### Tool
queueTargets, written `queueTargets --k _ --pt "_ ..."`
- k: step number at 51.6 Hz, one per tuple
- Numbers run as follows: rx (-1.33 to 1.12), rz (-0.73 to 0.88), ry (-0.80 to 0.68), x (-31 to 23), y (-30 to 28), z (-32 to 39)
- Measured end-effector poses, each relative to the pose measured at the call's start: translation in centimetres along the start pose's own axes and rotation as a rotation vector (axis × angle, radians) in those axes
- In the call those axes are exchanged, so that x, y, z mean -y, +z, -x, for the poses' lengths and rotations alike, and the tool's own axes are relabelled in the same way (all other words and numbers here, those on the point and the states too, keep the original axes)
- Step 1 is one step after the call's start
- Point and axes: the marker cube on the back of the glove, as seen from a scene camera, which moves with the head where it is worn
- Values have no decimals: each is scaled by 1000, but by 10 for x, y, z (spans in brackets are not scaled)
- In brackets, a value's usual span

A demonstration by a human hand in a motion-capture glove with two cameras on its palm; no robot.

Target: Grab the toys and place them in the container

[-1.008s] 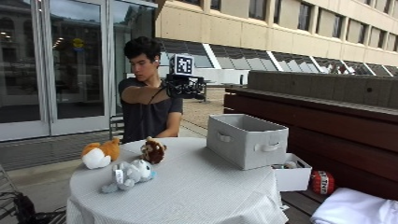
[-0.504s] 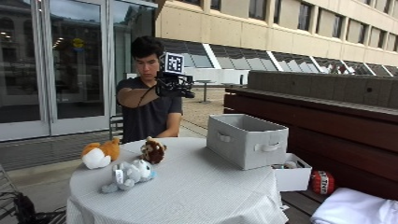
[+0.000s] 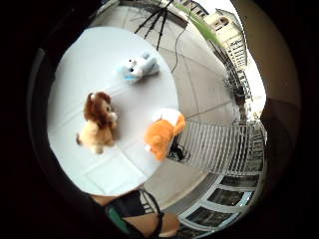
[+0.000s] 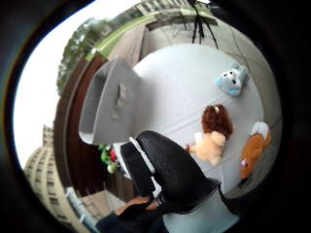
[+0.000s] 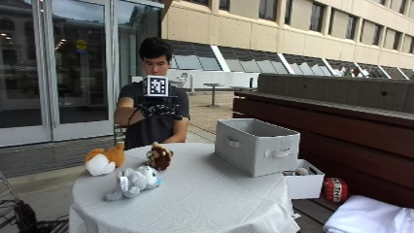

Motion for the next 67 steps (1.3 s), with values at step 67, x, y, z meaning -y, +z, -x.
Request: queueTargets --k 67 --pt "43 439 -1 -40 149 -35"
